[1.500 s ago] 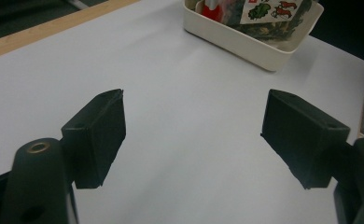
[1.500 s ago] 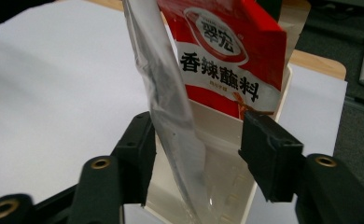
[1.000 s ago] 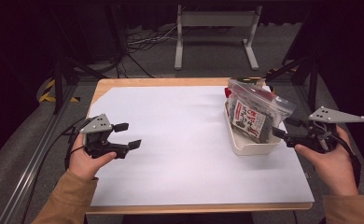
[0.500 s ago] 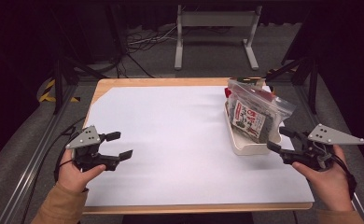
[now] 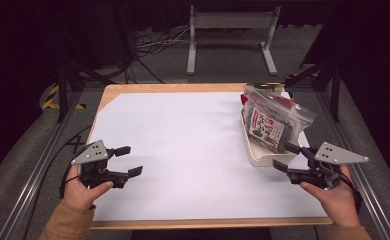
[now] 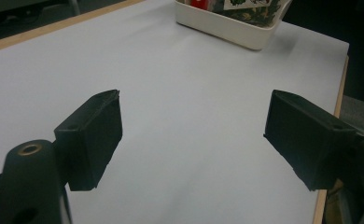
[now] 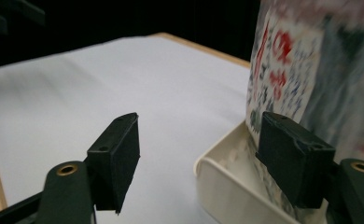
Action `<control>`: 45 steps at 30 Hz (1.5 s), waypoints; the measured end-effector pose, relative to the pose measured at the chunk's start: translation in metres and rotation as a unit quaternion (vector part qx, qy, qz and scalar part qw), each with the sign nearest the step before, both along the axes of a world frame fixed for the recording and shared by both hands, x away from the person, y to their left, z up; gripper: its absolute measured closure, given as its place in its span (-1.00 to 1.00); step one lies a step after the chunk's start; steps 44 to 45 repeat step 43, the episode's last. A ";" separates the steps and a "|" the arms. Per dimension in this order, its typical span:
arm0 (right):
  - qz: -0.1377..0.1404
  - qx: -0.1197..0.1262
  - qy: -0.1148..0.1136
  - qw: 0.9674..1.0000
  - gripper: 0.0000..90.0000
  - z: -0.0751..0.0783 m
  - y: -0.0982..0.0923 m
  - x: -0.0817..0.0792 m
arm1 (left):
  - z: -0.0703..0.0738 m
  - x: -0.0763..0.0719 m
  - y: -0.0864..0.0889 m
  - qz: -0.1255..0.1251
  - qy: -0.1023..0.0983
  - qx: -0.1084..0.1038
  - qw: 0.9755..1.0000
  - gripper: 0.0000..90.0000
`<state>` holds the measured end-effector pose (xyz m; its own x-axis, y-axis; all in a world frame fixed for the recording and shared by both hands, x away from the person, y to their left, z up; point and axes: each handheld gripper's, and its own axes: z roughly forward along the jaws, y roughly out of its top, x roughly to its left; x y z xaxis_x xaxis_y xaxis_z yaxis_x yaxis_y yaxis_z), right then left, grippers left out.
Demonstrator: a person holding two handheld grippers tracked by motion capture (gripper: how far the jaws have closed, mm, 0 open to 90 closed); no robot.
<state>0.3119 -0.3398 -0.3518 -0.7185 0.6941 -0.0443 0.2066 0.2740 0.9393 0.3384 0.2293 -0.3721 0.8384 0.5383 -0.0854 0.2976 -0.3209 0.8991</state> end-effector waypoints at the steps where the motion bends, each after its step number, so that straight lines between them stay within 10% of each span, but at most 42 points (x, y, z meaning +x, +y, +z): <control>1: -0.001 -0.014 0.006 1.000 -0.35 -0.003 0.002 0.001 | -0.001 0.000 0.000 -0.002 0.002 -0.001 1.000 -0.57; 26: 0.046 -0.038 0.048 0.997 -0.34 -0.060 0.021 0.011 | -0.019 0.006 0.005 -0.019 0.026 -0.004 0.999 -0.59; 45: 0.043 -0.036 0.047 0.997 -0.36 -0.062 0.023 0.012 | -0.021 0.007 0.004 -0.013 0.027 0.000 1.000 -0.60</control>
